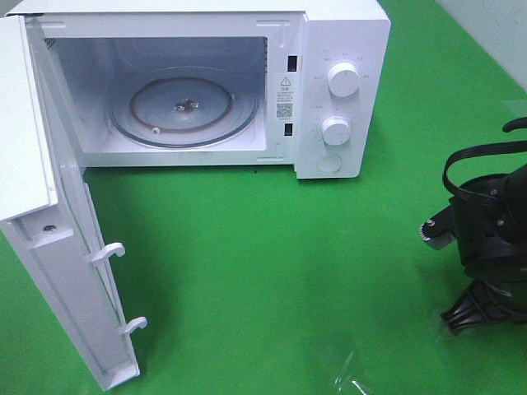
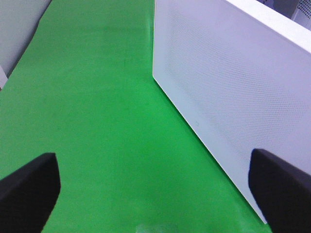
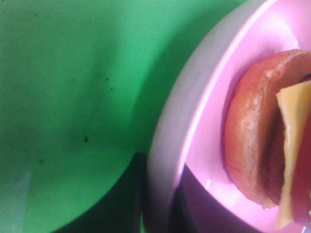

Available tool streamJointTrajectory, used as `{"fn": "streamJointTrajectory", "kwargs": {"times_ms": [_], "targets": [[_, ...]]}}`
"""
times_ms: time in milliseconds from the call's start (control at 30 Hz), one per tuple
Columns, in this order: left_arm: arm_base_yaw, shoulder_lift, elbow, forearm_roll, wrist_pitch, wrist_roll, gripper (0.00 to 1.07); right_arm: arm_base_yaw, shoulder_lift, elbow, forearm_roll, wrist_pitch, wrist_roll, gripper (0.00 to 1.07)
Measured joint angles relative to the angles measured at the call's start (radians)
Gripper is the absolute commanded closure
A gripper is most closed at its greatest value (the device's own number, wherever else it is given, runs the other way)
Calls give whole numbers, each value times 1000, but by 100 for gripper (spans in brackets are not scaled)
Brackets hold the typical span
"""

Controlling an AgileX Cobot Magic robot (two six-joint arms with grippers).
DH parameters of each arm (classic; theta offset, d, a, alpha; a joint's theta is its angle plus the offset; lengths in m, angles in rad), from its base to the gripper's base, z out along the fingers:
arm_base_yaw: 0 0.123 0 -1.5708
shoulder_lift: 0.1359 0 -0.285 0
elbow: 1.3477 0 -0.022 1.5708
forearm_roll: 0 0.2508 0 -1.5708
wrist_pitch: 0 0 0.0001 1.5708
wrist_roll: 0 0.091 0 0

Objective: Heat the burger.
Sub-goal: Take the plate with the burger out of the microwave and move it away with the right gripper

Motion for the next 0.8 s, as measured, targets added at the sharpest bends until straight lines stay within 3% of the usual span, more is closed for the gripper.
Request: {"fn": "streamJointTrajectory", "kwargs": {"times_ms": [433,800], "targets": [[0,0,0,0,0,0,9,-8,59,0,-25,-32,45,98],[0,0,0,0,0,0,9,-8,59,-6,-18,-22,37,75]]}}
